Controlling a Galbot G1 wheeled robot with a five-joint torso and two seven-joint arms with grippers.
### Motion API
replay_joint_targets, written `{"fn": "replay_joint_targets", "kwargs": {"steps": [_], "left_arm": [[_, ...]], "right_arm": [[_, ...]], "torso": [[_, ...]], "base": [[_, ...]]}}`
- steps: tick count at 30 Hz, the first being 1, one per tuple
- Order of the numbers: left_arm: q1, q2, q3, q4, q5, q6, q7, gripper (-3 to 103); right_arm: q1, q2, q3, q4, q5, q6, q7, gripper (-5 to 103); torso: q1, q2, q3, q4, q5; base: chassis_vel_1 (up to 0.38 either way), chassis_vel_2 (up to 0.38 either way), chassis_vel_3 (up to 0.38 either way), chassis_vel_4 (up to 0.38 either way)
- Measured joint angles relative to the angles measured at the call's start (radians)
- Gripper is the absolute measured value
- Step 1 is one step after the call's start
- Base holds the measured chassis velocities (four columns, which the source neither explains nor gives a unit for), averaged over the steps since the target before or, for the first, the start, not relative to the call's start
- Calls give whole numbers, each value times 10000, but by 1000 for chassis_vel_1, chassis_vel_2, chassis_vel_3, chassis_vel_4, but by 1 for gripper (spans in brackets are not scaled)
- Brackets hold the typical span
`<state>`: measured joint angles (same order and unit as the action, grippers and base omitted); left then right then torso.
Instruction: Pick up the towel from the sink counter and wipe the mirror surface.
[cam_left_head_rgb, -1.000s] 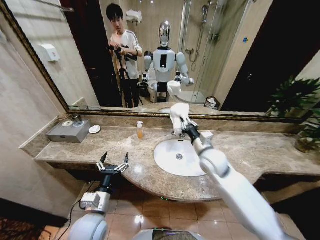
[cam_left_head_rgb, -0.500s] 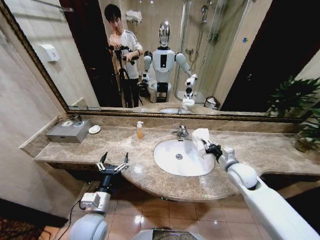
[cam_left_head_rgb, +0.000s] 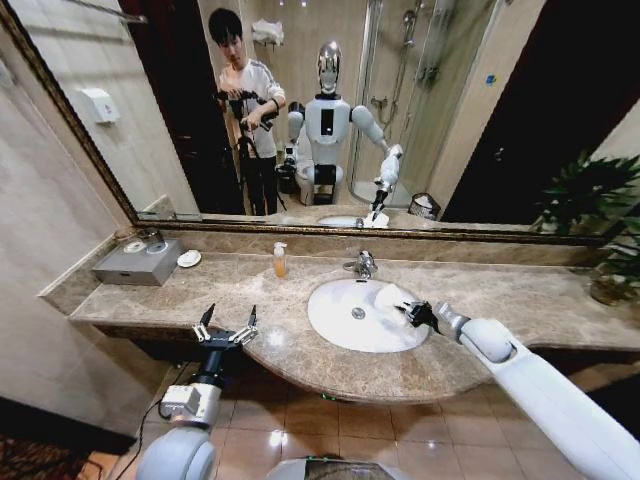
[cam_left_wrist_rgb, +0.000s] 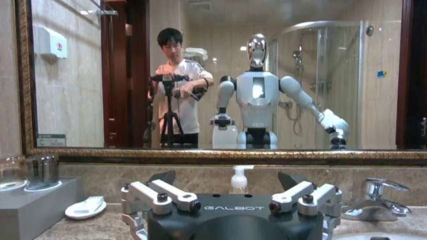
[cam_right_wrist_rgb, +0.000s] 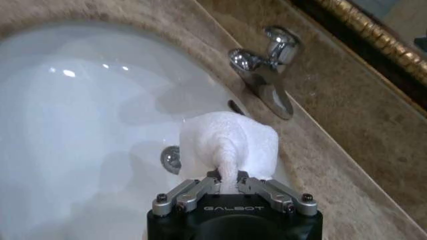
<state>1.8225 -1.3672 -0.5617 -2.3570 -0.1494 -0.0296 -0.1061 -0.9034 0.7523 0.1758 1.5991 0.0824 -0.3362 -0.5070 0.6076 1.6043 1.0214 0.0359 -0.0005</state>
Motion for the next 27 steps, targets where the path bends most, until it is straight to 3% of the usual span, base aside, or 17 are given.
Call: {"fn": "replay_joint_targets", "kwargs": {"steps": [9, 13, 21, 27], "left_arm": [[1, 0, -1, 0, 0, 0, 0, 100], [0, 0, 0, 0, 0, 0, 0, 100], [0, 0, 0, 0, 0, 0, 1, 100], [0, 0, 0, 0, 0, 0, 1, 100]], "right_arm": [[2464, 1297, -1967, -2636, -1524, 229, -272, 9], [3176, 1433, -2828, -3357, -1973, 280, -660, 9], [3885, 1023, -3658, -4163, -2312, 917, -1419, 9], [3523, 630, -3846, -3988, -2093, 1145, -1721, 9]], "torso": [[1, -1, 1, 6, 8], [1, -1, 1, 3, 4], [0, -1, 0, 0, 3], [-1, -1, -1, 0, 5]], "base": [[0, 0, 0, 0], [0, 0, 0, 0], [0, 0, 0, 0], [0, 0, 0, 0]]}}
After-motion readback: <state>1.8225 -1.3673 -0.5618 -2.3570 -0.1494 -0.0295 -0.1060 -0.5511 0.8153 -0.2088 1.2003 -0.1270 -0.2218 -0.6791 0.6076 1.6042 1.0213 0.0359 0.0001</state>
